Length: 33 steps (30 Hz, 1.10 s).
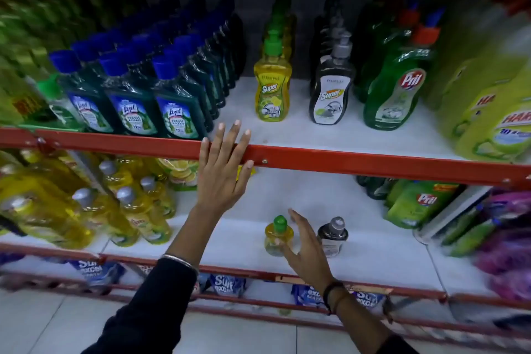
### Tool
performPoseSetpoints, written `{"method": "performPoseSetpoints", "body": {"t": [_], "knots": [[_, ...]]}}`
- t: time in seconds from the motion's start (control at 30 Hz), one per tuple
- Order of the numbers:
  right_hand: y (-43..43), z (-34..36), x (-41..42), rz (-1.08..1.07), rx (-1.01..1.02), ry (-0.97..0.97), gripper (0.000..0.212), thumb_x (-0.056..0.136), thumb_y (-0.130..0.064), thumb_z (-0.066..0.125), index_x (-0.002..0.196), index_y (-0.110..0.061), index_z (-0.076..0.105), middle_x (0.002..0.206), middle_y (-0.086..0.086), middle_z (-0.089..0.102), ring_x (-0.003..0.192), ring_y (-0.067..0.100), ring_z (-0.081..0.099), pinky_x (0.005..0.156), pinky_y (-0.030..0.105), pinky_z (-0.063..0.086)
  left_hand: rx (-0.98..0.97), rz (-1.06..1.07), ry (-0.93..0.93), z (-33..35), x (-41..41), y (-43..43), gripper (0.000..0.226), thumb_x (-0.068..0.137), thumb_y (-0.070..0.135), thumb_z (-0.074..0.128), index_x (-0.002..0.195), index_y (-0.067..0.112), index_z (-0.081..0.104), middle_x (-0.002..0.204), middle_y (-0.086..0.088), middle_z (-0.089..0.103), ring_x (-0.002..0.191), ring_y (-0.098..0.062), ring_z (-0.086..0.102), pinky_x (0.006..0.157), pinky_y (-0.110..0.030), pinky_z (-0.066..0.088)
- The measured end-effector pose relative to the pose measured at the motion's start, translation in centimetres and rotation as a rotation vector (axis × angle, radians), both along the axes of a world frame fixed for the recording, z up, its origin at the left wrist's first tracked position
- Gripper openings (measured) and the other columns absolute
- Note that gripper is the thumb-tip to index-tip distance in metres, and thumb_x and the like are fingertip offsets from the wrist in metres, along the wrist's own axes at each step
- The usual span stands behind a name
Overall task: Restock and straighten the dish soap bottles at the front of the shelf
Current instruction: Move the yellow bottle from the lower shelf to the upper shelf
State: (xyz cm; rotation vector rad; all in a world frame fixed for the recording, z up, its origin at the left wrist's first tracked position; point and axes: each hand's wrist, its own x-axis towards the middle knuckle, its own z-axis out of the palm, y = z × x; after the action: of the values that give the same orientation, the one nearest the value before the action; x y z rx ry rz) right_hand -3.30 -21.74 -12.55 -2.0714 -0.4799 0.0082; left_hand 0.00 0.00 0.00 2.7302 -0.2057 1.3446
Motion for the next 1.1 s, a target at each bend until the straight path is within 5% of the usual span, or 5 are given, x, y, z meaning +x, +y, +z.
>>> {"method": "performPoseSetpoints", "body": {"t": [0.13,0.23,0.43,0.87,1.1], "knots": [[0.7,-0.9,0.5,0.031,0.06,0.268,0.072,0.082,-0.02,0.069,0.14,-0.027,0.028,0.13,-0.007,0.049,0.115,0.001,0.049,0.092,0.0,0.031,0.094,0.082,-0.079,-0.7,1.3,0.5,0.055,0.101,0.045,0.025,0.151,0.024,0.017,0.16,0.001,0.015,0.149,-0.017,0.002,0.12,-0.039,-0.005],[1.0,-1.4,1.2,0.003,0.071,0.293,0.057,0.081,-0.009,0.069,0.127,-0.028,0.041,0.115,-0.006,0.059,0.098,-0.015,0.055,0.084,0.0,0.038,0.114,0.083,-0.139,-1.5,2.0,0.8,0.056,0.1,0.045,0.028,0.151,0.025,0.017,0.162,0.007,0.002,0.149,-0.016,0.001,0.12,-0.04,-0.006],[0.4,-1.1,2.3,0.017,0.07,0.298,0.045,0.079,-0.006,0.071,0.106,-0.036,0.051,0.104,-0.004,0.065,0.09,-0.013,0.059,0.077,0.008,0.043,0.095,0.09,-0.163,-1.4,2.4,0.7,0.053,0.1,0.045,0.029,0.149,0.026,0.022,0.152,-0.002,0.028,0.148,-0.015,0.006,0.12,-0.04,-0.003],[-1.8,13.4,0.1,0.023,0.409,-0.064,0.049,0.067,-0.055,0.073,0.106,-0.028,0.062,0.102,-0.011,0.069,0.096,0.015,0.065,0.084,0.033,0.053,0.055,0.1,-0.133,-0.6,1.9,0.3,0.049,0.099,0.041,0.031,0.144,0.023,0.033,0.145,-0.001,0.039,0.14,-0.021,0.025,0.119,-0.039,0.004],[-1.3,23.7,1.6,-0.014,0.584,-0.338,0.038,0.069,-0.03,0.074,0.106,-0.029,0.061,0.098,-0.015,0.07,0.09,0.008,0.066,0.078,0.023,0.053,0.045,0.1,-0.148,-0.6,2.1,0.4,0.047,0.099,0.04,0.028,0.143,0.021,0.035,0.141,-0.002,0.042,0.139,-0.021,0.027,0.119,-0.039,0.006]]}}
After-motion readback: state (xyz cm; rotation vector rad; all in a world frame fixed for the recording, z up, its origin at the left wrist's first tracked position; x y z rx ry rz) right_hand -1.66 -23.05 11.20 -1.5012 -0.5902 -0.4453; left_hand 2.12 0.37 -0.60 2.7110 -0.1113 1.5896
